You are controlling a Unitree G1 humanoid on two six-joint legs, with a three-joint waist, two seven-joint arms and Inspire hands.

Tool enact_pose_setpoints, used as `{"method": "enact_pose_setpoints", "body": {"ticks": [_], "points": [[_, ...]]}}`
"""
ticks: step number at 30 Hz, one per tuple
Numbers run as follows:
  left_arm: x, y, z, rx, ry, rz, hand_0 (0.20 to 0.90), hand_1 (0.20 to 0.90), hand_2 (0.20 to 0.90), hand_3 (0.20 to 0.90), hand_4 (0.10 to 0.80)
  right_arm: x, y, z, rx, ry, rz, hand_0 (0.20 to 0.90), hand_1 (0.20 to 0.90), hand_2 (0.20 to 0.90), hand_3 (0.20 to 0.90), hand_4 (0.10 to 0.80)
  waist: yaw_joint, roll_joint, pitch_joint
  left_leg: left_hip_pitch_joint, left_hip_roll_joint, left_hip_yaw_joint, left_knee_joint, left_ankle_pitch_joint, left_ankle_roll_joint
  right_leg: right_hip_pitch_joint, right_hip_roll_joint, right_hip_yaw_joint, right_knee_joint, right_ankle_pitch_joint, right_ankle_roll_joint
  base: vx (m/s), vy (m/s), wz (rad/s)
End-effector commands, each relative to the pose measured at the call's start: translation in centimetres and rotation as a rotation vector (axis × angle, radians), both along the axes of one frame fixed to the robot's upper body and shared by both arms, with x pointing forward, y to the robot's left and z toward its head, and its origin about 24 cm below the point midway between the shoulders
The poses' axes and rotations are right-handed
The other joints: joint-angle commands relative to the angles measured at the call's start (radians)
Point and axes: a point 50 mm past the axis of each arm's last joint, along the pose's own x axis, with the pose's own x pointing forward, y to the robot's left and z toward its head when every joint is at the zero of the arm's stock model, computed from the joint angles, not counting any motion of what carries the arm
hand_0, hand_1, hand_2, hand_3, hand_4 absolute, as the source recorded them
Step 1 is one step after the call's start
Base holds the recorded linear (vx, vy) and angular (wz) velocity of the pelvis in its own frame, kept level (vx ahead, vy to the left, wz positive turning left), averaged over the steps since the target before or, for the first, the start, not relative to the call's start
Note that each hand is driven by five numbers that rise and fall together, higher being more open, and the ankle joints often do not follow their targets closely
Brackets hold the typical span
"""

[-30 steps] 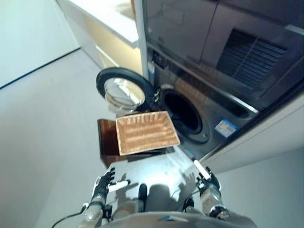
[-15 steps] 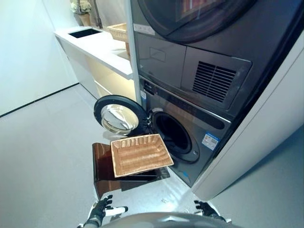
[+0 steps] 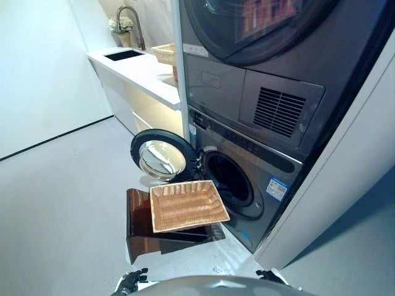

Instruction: Pick up the clothes and place them into the washing machine

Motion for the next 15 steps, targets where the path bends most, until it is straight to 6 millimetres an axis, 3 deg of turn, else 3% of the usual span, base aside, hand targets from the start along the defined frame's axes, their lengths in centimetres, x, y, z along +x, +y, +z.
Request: {"method": "enact_pose_setpoints", "body": {"ticks": [1,15], "points": [[3.8,-1.8,0.2,-0.020,-0.095,-0.036,0.900,0.900,0.900,0.900,0.800,1.6,-0.5,0.3,-0.059,-0.031,0.040,0.900,0.900,0.900,0.900,0.800,-0.016,-0.036,0.038,0.054,0.016,0.008,-0.003,-0.084,-0.076,0.010,-0.021,0.007,-0.021,0.022,-0.003,-0.008,-0.018,-0.05],[5.0,-2.6,0.5,-0.054,-0.149,-0.049,0.900,0.900,0.900,0.900,0.800,1.8,-1.5,0.6,-0.092,-0.012,0.018,0.900,0.900,0.900,0.900,0.800,0.000,-0.027,0.030,0.041,0.014,-0.009,-0.003,-0.085,-0.075,0.011,-0.024,-0.011,-0.030,0.026,-0.003,-0.001,-0.003,-0.01]]}}
